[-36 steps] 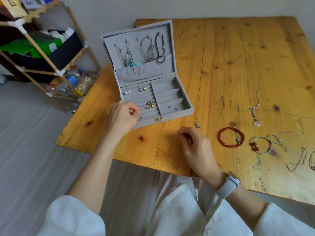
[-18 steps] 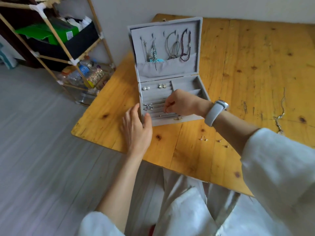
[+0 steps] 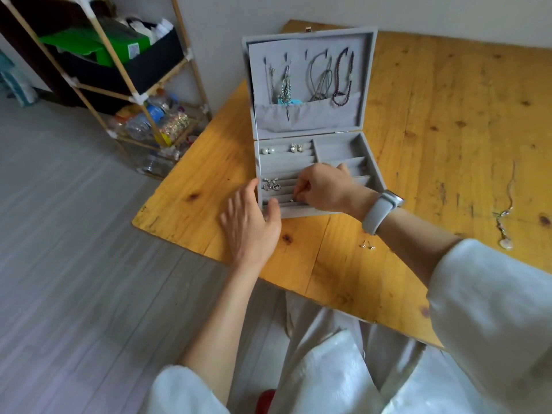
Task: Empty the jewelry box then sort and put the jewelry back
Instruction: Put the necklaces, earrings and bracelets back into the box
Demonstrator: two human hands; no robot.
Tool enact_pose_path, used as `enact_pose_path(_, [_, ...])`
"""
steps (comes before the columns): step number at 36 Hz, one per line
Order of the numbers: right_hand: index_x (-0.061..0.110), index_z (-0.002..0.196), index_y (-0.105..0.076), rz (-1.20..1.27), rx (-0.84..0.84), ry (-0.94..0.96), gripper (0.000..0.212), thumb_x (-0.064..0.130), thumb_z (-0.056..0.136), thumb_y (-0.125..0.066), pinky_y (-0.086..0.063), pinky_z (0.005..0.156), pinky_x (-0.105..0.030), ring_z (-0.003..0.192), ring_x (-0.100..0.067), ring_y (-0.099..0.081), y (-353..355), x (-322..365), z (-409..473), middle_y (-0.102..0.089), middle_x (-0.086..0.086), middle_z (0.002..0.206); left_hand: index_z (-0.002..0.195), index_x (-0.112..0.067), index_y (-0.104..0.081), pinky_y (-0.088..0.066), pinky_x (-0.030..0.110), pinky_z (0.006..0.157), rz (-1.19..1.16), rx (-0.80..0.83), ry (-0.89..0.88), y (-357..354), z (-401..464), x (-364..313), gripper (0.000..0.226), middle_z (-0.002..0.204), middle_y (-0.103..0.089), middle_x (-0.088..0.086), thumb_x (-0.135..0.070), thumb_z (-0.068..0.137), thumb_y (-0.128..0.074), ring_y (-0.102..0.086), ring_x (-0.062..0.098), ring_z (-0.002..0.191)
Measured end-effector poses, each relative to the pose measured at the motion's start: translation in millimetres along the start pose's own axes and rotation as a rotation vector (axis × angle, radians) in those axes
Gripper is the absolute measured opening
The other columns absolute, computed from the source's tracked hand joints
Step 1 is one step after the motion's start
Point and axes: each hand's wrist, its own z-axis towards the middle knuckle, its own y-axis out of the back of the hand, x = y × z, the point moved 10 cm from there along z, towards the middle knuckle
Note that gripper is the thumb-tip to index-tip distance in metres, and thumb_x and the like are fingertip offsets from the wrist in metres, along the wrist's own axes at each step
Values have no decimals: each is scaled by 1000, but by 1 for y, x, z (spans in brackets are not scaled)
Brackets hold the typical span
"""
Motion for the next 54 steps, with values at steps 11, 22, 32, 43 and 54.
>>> enact_pose_path(11, [13, 92, -64, 394, -252, 54, 11, 11, 86, -55, -40, 73, -21, 73, -9, -50, 35, -24, -44, -56, 7, 82, 124, -14, -51, -30, 38, 94, -85, -48, -87, 11, -4, -11, 47, 128, -46, 6, -36, 83, -45, -43, 23, 118])
enact_pose_path(22, [14, 94, -66, 136, -423, -151, 11, 14, 86, -58, -43, 74, -38, 83, -20, -48, 26, -118, -171, -61, -1, 88, 94, -20, -67, -29, 36, 82, 50, -103, -473, -11, -65, -104, 20, 103, -61, -1, -28, 79, -56, -47, 18, 99])
enact_pose_path(32, [19, 78, -67, -84, -570, -241, 30, 34, 84, -41, -27, 70, -35, 75, -26, -51, 4, -116, -188, -60, 0, 76, 90, -27, -71, -21, 33, 81, 102, 229, -658, -71, -85, -147, 19, 95, -62, -9, -31, 72, -66, -43, 13, 98])
enact_pose_path(43, [10, 79, -62, 81, -701, -216, 29, 27, 87, -40, -27, 66, -29, 76, -20, -39, 16, -130, -204, -59, -5, 77, 82, -26, -72, -18, 30, 72, 115, 351, -791, -93, -96, -169, 13, 84, -64, -11, -30, 75, -62, -42, 11, 91])
enact_pose_path(54, [10, 91, -66, 622, -652, -201, 8, 11, 88, -58, -42, 73, -10, 79, -8, -55, 30, -131, -191, -62, 3, 86, 87, -19, -65, -41, 13, 74, -290, 341, -410, -57, -64, -149, 8, 82, -58, -17, -11, 85, -63, -55, -2, 79])
